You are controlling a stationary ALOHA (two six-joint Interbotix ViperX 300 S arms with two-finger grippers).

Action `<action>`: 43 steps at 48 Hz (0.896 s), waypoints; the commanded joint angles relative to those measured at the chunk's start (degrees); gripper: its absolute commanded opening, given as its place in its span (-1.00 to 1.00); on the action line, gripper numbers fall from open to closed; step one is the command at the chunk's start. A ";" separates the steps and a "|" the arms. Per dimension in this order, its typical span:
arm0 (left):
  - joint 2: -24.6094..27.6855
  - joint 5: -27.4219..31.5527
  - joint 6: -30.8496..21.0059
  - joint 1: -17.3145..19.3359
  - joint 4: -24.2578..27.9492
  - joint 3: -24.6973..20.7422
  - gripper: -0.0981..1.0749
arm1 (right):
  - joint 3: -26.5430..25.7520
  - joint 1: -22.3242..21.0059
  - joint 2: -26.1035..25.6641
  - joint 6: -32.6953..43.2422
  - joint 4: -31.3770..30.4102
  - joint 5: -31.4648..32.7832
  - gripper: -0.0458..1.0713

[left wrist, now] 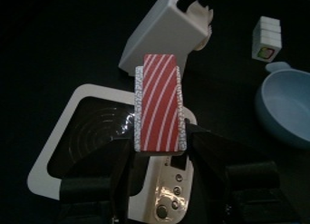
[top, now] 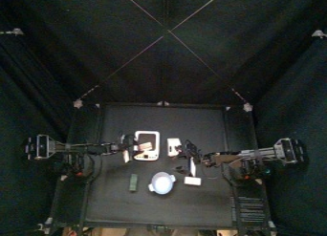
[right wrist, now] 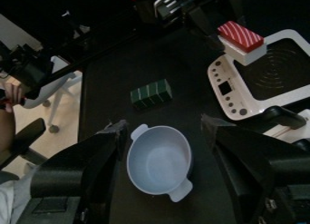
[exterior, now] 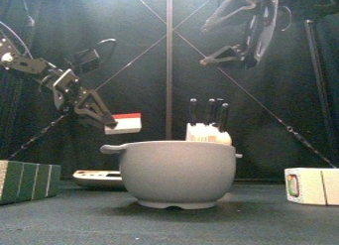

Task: Hand over salmon sushi

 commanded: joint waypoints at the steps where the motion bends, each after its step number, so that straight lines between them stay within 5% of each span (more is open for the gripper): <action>1: -2.02 -0.88 0.00 -1.76 0.26 -0.70 0.13 | -1.58 -0.79 -0.18 -0.18 -0.09 -0.44 0.80; 28: -4.57 -11.78 -0.18 -14.77 0.79 -4.92 0.14 | -8.88 -1.93 6.77 -0.35 -8.61 -1.05 0.82; 43: -3.96 -13.54 -0.09 -15.38 0.79 -5.27 0.13 | -12.66 -3.78 8.96 -0.35 -11.87 -1.41 0.82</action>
